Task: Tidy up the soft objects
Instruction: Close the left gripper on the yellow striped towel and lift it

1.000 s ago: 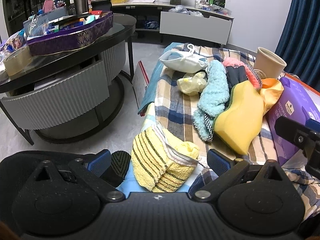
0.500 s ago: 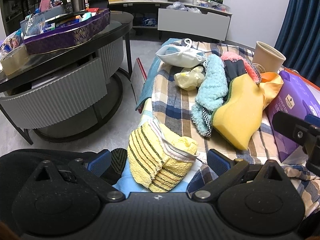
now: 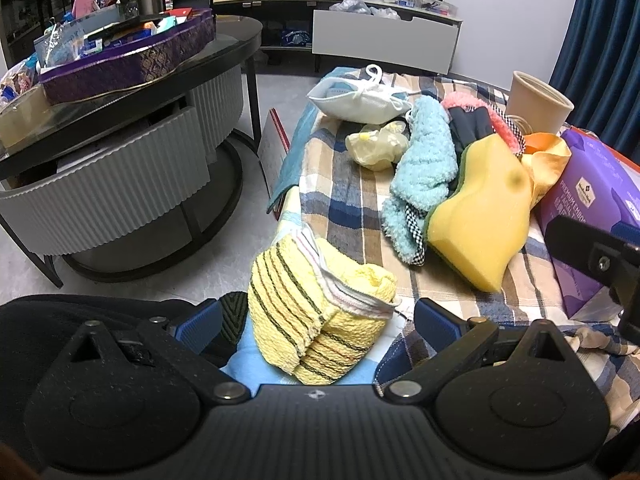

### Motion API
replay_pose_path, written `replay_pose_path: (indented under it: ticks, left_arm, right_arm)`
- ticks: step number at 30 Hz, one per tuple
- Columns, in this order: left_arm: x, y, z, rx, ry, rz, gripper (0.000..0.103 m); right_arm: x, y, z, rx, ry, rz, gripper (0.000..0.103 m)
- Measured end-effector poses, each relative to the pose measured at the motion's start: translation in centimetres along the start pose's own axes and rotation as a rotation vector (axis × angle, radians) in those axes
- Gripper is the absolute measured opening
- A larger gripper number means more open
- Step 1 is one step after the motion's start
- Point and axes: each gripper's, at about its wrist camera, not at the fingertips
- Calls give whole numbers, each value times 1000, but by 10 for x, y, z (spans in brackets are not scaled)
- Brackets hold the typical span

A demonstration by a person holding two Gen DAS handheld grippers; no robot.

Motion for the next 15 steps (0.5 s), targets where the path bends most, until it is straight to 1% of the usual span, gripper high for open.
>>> replay_pose_path:
  ticks: [14, 15]
  left_arm:
    - [4, -9, -1, -8, -9, 13, 103]
    - [4, -11, -1, -8, -17, 11, 101]
  right_arm:
    - [4, -7, 0, -2, -5, 29, 88]
    - [5, -8, 0, -2, -4, 31, 88]
Point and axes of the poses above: each gripper's, at about its wrist camera, not at the fingertips, and y roughly against the way its jaws point, z to its left, x to its underside, and after that the axes turned 11 degrees about -z, right-handed
